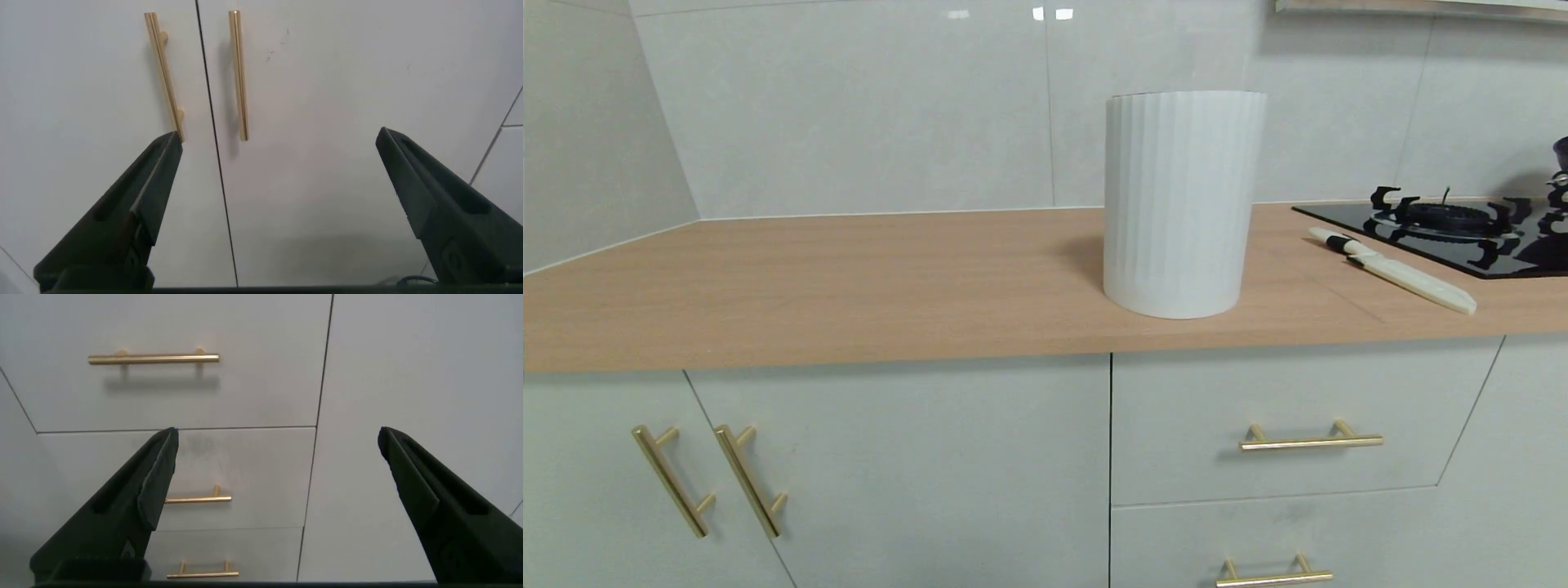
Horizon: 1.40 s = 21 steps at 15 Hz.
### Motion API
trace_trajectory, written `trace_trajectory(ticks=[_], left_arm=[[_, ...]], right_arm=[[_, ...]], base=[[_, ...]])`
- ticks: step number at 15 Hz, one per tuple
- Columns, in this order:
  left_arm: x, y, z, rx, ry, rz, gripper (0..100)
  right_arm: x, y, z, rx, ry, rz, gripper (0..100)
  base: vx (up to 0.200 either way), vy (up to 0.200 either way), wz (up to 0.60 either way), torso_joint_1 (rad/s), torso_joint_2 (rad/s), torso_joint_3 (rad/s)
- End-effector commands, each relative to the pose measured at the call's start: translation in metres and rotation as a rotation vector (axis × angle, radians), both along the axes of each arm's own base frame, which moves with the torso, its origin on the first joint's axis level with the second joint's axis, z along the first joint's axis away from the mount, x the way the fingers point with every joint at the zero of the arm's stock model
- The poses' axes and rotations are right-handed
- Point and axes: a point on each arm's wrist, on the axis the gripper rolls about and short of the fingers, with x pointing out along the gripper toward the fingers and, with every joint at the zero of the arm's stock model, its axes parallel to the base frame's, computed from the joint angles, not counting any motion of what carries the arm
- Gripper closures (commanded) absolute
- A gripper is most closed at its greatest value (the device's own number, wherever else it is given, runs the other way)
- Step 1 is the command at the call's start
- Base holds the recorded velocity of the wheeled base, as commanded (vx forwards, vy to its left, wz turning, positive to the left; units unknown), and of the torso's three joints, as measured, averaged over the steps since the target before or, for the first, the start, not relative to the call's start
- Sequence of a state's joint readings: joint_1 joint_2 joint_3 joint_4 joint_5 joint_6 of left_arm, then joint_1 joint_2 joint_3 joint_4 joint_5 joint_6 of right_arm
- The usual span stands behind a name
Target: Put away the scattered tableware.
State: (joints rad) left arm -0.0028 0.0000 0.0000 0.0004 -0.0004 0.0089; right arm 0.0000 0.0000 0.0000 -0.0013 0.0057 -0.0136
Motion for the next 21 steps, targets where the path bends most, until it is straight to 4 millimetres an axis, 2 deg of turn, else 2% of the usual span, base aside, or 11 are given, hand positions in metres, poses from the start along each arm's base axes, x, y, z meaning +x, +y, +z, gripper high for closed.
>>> trace_trajectory(ticks=[1, 6, 21], left_arm=[[0.0, 0.0, 0.0, 0.0, 0.0, 0.0, 0], [0.0, 0.0, 0.0, -0.001, 0.0, 0.0, 0], [0.0, 0.0, -0.0001, -0.006, 0.001, 0.0, 0]], right_arm=[[0.0001, 0.0, 0.0001, 0.0, 0.001, 0.0, 0], [0.0001, 0.0, 0.0001, 0.0, 0.001, 0.0, 0], [0.0001, 0.0, 0.0001, 0.0, 0.001, 0.0, 0]], base=[[0.0, -0.2, 0.0, 0.002, 0.0, -0.002], [0.0, -0.2, 0.0, -0.001, 0.0, 0.004], [0.0, 0.0, 0.0, 0.0, 0.0, 0.0]])
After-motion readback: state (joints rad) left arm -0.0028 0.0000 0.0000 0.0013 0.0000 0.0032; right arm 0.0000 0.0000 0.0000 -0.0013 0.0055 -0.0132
